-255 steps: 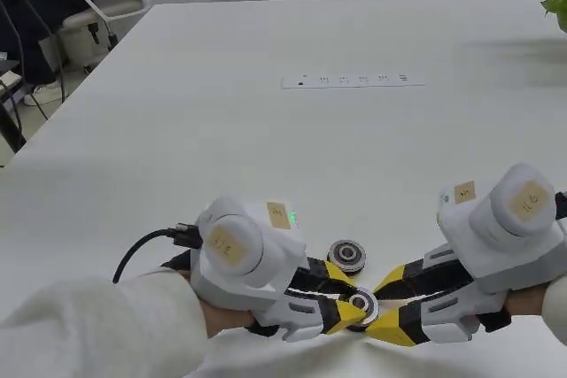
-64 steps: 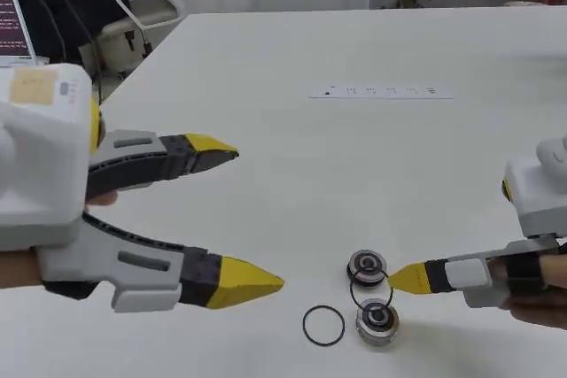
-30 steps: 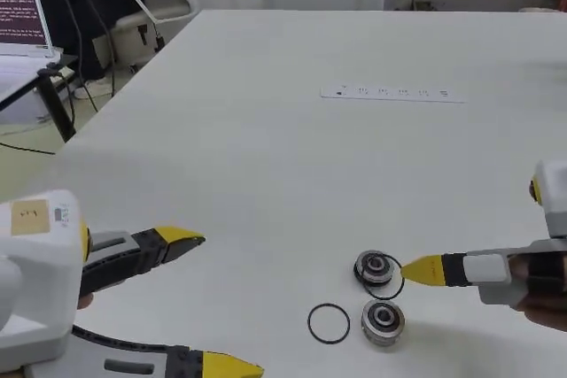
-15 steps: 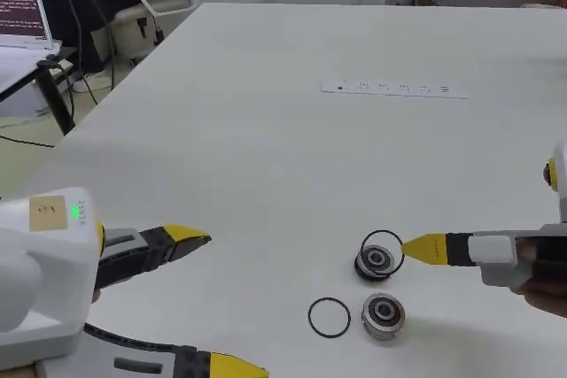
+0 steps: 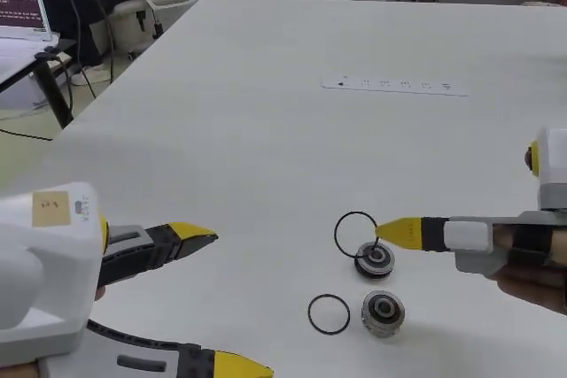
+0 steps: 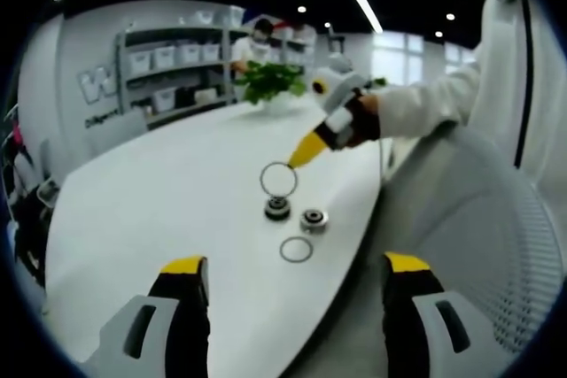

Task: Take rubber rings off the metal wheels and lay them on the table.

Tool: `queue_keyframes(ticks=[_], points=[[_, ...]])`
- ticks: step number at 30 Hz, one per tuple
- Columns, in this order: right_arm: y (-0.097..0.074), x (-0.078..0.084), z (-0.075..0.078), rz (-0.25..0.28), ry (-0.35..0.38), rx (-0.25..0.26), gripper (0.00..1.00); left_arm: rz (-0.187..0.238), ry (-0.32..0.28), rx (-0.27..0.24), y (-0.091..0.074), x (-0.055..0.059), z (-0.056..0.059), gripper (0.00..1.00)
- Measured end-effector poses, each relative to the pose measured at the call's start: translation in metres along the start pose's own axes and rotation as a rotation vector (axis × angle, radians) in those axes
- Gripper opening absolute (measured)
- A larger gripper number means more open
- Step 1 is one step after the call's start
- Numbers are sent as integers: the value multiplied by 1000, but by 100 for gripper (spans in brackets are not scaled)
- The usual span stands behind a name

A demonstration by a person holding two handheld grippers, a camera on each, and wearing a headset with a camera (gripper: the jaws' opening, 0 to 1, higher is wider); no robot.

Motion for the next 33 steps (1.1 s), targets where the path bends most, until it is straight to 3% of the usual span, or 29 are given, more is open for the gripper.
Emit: queue_keyframes(ticks=[4, 12, 15, 33], points=[[14, 8, -6, -28, 12, -21, 0, 1, 1, 7, 0, 0, 1, 80], [31, 36, -12, -167, -67, -35, 0, 0, 1, 15, 1, 0, 2, 80], [36, 40, -11, -181, -73, -33, 0, 1, 0, 15, 1, 0, 2, 80], [55, 72, 10, -310, -157, 48, 0, 5, -6, 37, 1, -1, 5, 78]])
Point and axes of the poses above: the centre of the closed fingertips' face, and the gripper's own axes: y roughly forward along the fingers, z roughly to its right, x roughly out of its underside, the point moved 3 cm from there along -y, roughly backward along the fingers, and after that the axes turned 1 degree about -x, right-handed, at the moved point
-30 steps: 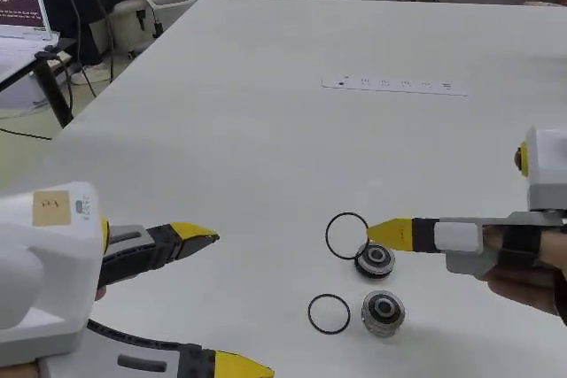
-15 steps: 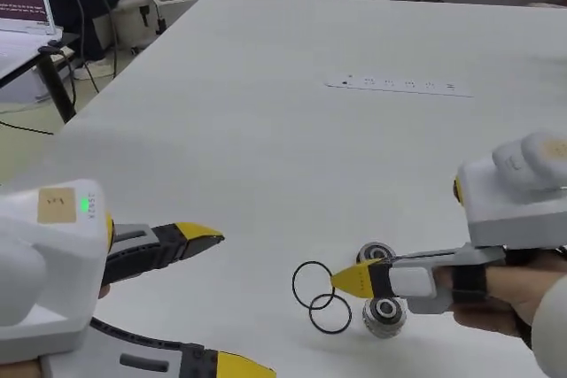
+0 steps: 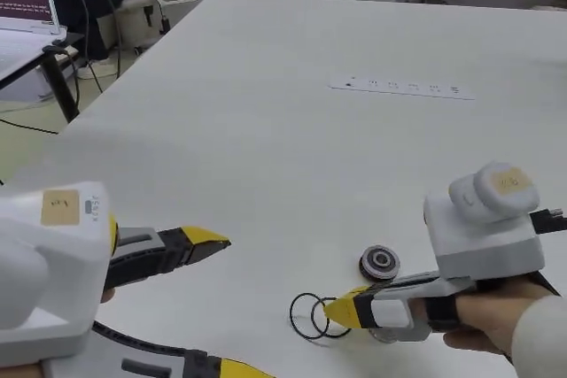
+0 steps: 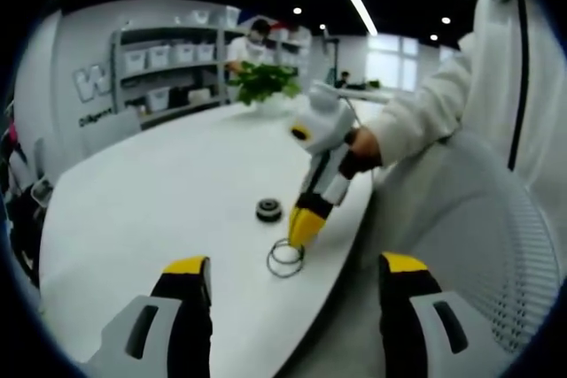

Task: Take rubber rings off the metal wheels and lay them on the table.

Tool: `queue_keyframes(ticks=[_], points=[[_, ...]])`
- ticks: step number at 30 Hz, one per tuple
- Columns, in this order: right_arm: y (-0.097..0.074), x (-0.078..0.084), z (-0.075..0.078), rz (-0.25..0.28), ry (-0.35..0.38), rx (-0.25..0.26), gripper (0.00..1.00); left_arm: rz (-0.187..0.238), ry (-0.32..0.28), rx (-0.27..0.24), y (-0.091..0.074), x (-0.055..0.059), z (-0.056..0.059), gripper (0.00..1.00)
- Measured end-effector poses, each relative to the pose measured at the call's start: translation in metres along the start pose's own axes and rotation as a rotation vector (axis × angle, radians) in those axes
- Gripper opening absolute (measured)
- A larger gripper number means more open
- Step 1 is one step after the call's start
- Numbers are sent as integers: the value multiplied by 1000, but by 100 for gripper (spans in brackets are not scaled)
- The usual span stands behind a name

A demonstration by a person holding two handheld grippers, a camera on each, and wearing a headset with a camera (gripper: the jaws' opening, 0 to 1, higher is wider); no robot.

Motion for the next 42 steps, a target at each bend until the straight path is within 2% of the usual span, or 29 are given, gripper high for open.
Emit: queue_keyframes(ticks=[1, 7, 10, 14, 21, 28, 36, 42], points=[[1, 0, 1, 0, -25, 15, 0, 0, 0, 0, 0, 0, 0, 78], [2, 0, 8, -3, -22, 38, 0, -1, -3, -3, 0, 0, -1, 77], [2, 2, 10, -13, -43, 58, 0, -5, -4, -4, 0, 1, -1, 77], [3, 3, 8, -14, -45, 42, 3, -6, -6, -5, 0, 1, -1, 77], [0, 0, 9, -11, -66, 62, 7, -10, -4, -8, 0, 2, -1, 76], [-3, -2, 9, -2, -70, 61, 7, -10, -8, -13, 0, 2, -2, 75], [-13, -17, 8, 60, -70, 61, 7, -13, -9, -17, 0, 3, -2, 75], [-25, -34, 9, 142, -74, 61, 9, -6, -16, -21, 0, 2, -3, 75]])
Point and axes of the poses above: the centre of the closed fingertips' face, and the gripper's own axes: y roughly forward along the fingers, z roughly to its right, x roughly out of its underside, the point moved 3 cm from there along -y, roughly backward along the fingers, and after that the axes turned 1 degree about -x, right-handed, at the moved point
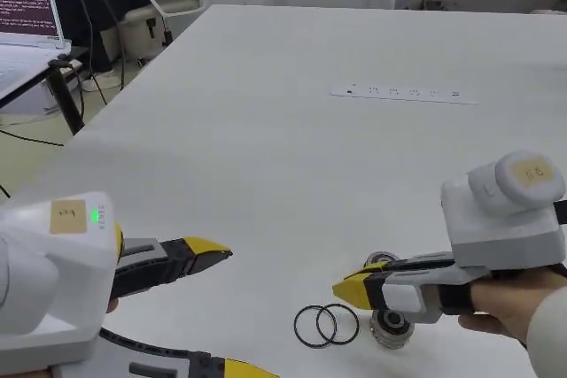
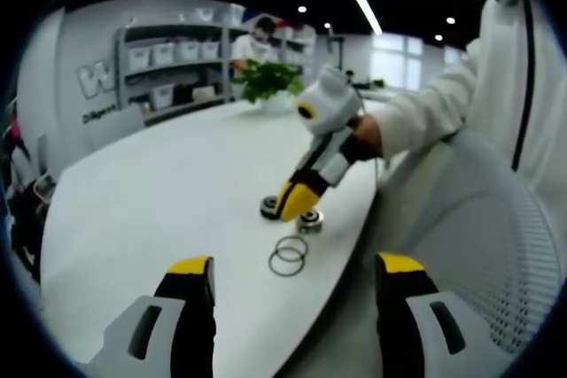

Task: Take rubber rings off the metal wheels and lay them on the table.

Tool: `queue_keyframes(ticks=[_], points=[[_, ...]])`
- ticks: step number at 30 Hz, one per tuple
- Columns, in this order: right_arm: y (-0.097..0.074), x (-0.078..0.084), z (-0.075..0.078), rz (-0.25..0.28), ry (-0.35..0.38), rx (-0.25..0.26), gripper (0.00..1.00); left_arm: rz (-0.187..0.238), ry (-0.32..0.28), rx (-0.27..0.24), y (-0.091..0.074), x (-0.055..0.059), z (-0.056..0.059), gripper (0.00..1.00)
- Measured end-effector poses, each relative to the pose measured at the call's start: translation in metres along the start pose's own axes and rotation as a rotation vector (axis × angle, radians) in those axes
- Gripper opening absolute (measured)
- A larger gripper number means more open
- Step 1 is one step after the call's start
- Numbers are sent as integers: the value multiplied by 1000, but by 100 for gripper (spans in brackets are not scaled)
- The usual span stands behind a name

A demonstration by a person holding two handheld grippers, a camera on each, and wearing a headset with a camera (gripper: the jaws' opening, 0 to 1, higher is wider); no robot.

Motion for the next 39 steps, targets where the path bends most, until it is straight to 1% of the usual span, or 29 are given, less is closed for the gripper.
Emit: queue_keyframes(ticks=[7, 12, 14, 16, 20, 21, 23, 25, 27, 28, 30, 33, 36, 39], points=[[-13, -24, 6, 122, -8, 13, 17, -5, -2, -3, 0, 1, -1, 74], [-23, -35, 14, 192, -7, 43, 22, -7, -1, -3, 0, 1, -1, 74], [-27, -38, 18, 212, 2, 58, 24, -9, 0, 6, 0, 1, 1, 75], [-31, -41, 23, 232, 7, 74, 26, 7, -8, 11, -1, -1, 1, 75], [-39, -44, 31, 254, 16, 101, 27, 36, -22, 1, -3, -6, -2, 78], [-41, -44, 34, 262, 18, 112, 27, 39, -19, 1, -3, -6, -2, 79], [-45, -43, 41, 267, 32, 133, 27, 39, 3, -6, -5, -9, -3, 80], [-49, -42, 46, 272, 37, 146, 27, 43, 17, -9, -7, -13, -4, 81], [-51, -41, 51, 273, 42, 160, 27, 52, 25, -6, -8, -20, -5, 82], [-52, -41, 52, 273, 43, 164, 27, 59, 35, -5, -9, -25, -6, 82], [-53, -40, 55, 272, 45, 172, 27, 64, 54, -4, -10, -32, -7, 82], [-55, -37, 59, 268, 58, 180, 26, 69, 100, -16, -12, -45, -12, 83], [-55, -34, 62, 257, 62, 189, 26, 76, 132, -21, -15, -57, -16, 83], [-55, -32, 64, 241, 44, 198, 26, 87, 169, -25, -15, -68, -21, 82]])
Point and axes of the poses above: the centre of the closed fingertips' face, and the gripper's own axes: y roughly forward along the fingers, z roughly to its right, x roughly out of its underside, the point moved 3 cm from there along -y, roughly backward along the fingers, and after that the axes turned 1 degree about -x, right-handed, at the moved point
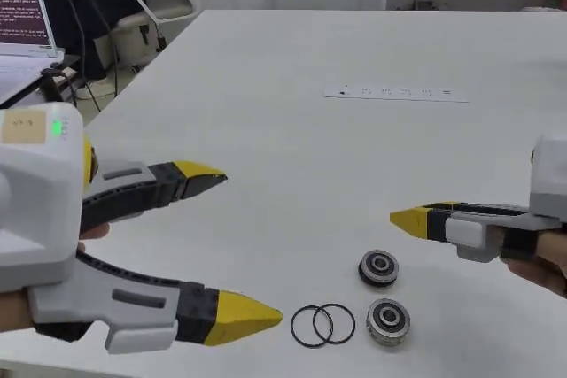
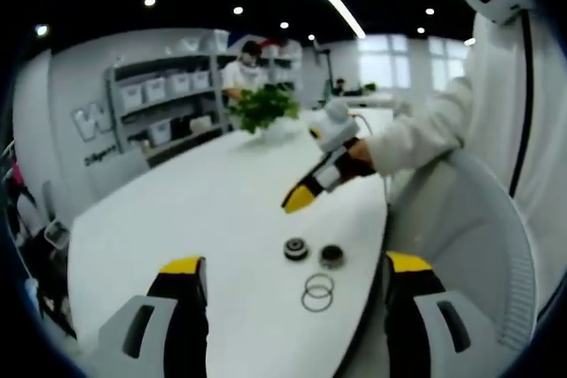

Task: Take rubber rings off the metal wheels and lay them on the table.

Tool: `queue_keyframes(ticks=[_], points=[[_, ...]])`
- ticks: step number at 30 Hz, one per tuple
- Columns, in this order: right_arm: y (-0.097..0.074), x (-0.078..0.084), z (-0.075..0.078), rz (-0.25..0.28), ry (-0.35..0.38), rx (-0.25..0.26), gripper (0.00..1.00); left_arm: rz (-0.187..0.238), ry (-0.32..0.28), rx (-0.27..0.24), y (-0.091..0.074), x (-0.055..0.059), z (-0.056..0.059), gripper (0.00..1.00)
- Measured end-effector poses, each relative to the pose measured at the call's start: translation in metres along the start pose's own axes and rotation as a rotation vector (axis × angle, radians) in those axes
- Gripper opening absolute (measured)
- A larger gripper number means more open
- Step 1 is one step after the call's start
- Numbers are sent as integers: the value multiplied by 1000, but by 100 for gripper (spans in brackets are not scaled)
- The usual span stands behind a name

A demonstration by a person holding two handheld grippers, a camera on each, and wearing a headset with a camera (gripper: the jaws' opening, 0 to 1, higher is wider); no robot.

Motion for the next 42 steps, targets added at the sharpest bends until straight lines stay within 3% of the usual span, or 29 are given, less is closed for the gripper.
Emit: queue_keyframes(ticks=[5, 11, 18, 26, 31, 35, 42], points=[[0, 8, 4, -37, -32, 4, 25, -2, 58, 16, 7, -13, -5, 81], [-3, 14, 12, -46, -13, 12, 23, 0, 147, 43, 21, -35, -14, 80], [-5, 25, 22, -81, -21, 33, 21, 43, 214, 83, 45, -65, -23, 79], [-5, 26, 20, -78, -34, 17, 19, 68, 251, 114, 84, -77, -25, 73], [-7, 26, 21, -76, -35, 21, 18, 45, 225, 138, 116, -64, -25, 73], [-8, 28, 26, -82, -30, 35, 17, 14, 205, 159, 136, -45, -22, 70], [-9, 28, 28, -86, -28, 47, 18, 8, 69, 130, 156, 2, -21, 59]])
Point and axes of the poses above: the centre of the closed fingertips' face, and the gripper's own axes: y roughly forward along the fingers, z roughly to its right, x roughly out of its underside, the point moved 3 cm from there along -y, roughly backward along the fingers, and after that the axes turned 1 degree about -x, right-handed, at the moved point
